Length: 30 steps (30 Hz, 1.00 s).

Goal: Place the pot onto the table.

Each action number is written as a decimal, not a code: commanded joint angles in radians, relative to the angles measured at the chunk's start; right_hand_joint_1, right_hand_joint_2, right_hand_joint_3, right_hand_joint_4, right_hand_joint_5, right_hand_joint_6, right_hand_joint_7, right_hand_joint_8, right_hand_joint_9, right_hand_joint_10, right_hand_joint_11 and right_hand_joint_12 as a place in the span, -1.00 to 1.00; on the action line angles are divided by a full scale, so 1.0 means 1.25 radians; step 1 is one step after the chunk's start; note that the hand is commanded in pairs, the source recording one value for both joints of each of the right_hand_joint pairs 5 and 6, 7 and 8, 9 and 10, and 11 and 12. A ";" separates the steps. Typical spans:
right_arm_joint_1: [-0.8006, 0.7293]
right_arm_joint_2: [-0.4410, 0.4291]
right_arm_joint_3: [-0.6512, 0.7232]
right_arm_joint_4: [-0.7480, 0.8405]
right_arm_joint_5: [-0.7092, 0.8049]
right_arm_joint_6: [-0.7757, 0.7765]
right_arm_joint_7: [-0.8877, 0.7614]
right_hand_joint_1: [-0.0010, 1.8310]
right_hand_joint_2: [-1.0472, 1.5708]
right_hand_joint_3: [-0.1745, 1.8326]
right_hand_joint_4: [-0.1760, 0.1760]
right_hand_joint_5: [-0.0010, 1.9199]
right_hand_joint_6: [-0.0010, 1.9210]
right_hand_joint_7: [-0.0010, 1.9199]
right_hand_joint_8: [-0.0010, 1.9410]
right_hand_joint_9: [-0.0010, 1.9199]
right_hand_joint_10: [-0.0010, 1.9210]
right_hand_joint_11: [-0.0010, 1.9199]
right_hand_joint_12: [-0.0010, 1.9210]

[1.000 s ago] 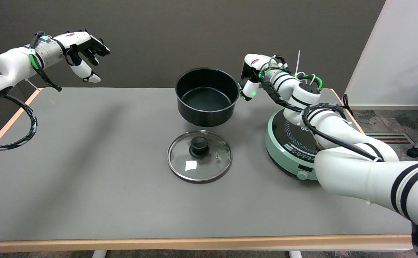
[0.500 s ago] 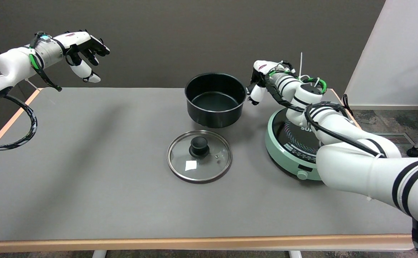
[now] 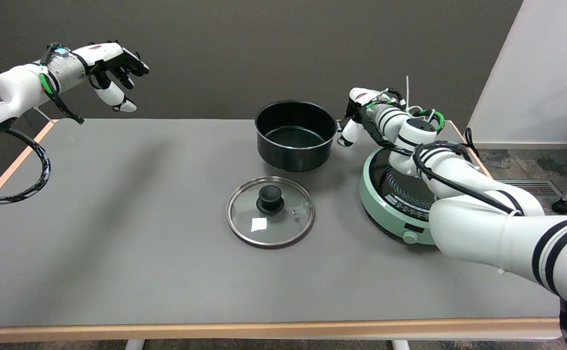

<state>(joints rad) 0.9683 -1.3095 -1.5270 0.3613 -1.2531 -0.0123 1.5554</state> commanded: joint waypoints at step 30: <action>-0.087 -0.040 -0.024 0.119 -0.236 -0.088 0.261 0.24 0.58 -0.15 -0.12 1.00 1.00 1.00 0.98 1.00 1.00 1.00 1.00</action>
<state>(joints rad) 0.8938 -1.3352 -1.5394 0.4807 -1.4385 -0.1407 1.8041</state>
